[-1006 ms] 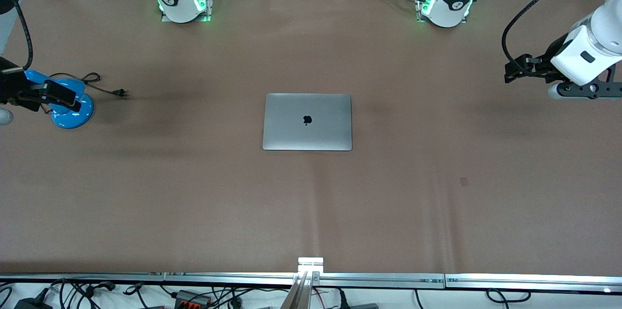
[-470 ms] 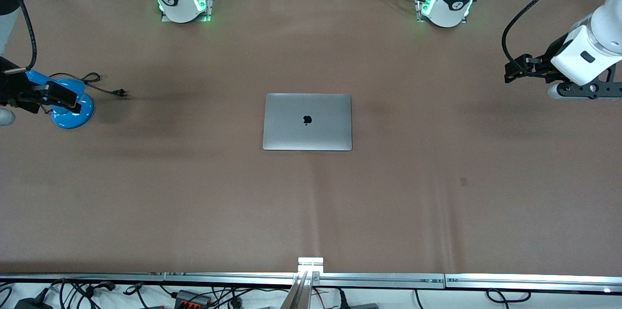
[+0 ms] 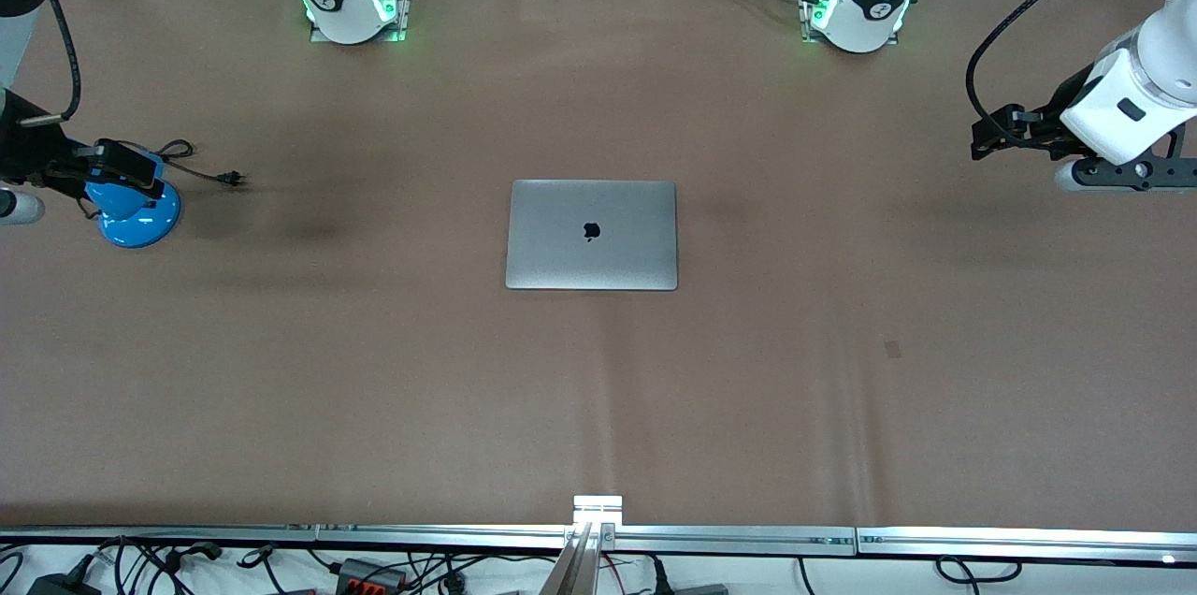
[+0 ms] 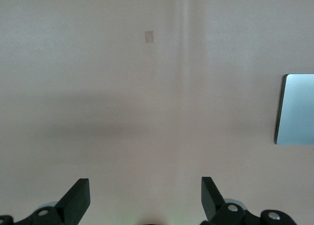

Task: Close laptop with both arms from behind

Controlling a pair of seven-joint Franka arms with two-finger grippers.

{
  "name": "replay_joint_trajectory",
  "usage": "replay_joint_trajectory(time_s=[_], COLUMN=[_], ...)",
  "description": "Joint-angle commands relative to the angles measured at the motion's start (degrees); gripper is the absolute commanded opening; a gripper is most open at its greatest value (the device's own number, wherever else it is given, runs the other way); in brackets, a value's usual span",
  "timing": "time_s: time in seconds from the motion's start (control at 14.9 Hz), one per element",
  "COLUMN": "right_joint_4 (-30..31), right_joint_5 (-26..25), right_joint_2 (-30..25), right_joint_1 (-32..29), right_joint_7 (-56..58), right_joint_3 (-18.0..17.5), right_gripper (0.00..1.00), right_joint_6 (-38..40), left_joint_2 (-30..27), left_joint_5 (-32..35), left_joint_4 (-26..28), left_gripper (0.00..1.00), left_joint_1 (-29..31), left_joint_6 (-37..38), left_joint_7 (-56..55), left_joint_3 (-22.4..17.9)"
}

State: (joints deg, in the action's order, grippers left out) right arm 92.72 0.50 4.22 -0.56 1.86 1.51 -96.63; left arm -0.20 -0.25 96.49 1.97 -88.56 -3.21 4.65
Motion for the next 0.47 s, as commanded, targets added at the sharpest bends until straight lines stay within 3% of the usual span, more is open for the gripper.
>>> replay_joint_trajectory(time_s=[0.0, 0.4], right_joint_4=[11.1, 10.5], right_joint_5=[-0.9, -0.9], right_joint_2=[-7.9, -9.8], right_joint_1=[0.5, 0.4], right_joint_7=[-0.7, -0.6], right_joint_3=[0.2, 0.3], right_gripper=[1.0, 1.0], right_joint_6=[-5.3, -0.8], left_joint_2=[-1.0, -1.0], left_joint_5=[0.7, 0.7], left_joint_4=[0.7, 0.7], left_gripper=[1.0, 1.0], left_joint_1=[-0.2, -0.2], left_joint_6=[0.1, 0.1], left_joint_7=[0.0, 0.0], left_joint_3=[-0.3, -0.3])
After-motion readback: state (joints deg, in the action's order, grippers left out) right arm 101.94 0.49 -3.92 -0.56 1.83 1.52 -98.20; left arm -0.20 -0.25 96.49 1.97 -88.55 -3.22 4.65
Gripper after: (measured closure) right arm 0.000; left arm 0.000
